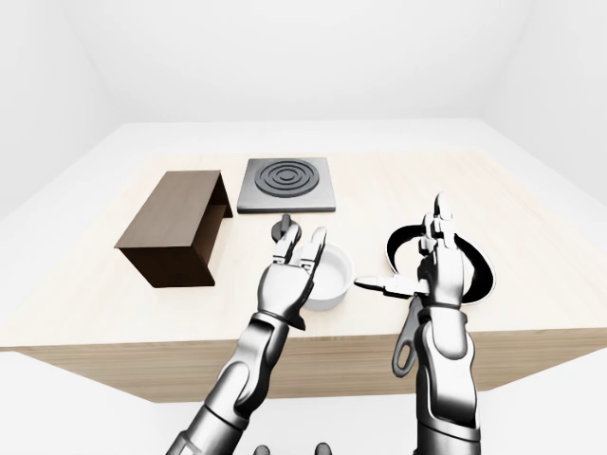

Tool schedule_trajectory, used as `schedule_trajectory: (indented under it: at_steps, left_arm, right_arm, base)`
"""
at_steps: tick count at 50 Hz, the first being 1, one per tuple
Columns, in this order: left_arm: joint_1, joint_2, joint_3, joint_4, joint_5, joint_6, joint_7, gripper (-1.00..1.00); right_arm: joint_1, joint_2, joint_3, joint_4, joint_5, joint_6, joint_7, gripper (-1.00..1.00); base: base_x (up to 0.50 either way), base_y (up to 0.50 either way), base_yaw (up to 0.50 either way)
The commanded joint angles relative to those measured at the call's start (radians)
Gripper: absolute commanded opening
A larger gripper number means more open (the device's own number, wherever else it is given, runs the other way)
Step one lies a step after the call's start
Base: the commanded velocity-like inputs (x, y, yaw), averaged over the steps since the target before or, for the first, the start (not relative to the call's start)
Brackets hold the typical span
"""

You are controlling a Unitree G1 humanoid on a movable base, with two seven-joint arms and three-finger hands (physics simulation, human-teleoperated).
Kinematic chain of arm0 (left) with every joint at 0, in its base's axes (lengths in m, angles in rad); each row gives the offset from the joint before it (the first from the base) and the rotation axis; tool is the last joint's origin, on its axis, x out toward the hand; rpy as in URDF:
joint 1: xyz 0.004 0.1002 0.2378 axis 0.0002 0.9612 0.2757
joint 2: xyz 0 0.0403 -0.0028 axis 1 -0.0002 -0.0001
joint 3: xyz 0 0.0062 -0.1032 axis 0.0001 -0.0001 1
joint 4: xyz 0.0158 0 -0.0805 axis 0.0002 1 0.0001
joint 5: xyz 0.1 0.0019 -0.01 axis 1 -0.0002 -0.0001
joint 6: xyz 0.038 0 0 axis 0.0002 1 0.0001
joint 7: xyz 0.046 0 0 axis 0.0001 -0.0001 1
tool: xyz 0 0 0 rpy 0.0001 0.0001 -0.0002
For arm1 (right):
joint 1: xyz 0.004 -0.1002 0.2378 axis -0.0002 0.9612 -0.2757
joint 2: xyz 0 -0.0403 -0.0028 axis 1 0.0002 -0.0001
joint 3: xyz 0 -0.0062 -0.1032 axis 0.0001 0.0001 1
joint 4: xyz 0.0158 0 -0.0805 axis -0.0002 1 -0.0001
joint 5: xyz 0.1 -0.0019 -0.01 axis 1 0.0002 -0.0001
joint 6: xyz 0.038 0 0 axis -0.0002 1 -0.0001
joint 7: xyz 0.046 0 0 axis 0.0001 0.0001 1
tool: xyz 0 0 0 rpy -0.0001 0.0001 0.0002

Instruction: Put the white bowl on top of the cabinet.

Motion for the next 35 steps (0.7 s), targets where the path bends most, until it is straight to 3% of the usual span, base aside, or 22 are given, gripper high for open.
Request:
schedule_trajectory:
  at_steps: [1,12,35]
  left_arm:
    - [-0.026,0.003,0.018,0.071,0.024,0.0,0.024,1.0]
    - [-0.109,-0.001,0.073,0.211,-0.006,0.0,0.061,1.0]
    - [-0.162,-0.008,0.09,0.365,-0.035,0.0,0.122,1.0]
  right_arm:
    - [0.004,0.002,0.003,-0.006,0.001,0.0,0.002,1.0]
    - [-0.002,0.003,0.012,0.011,-0.007,0.0,0.002,1.0]
    - [0.003,0.005,0.014,0.003,-0.009,0.0,0.007,1.0]
  base:
    - [0.0,0.0,0.0]
    - [0.0,0.0,0.0]
    - [0.0,0.0,0.0]
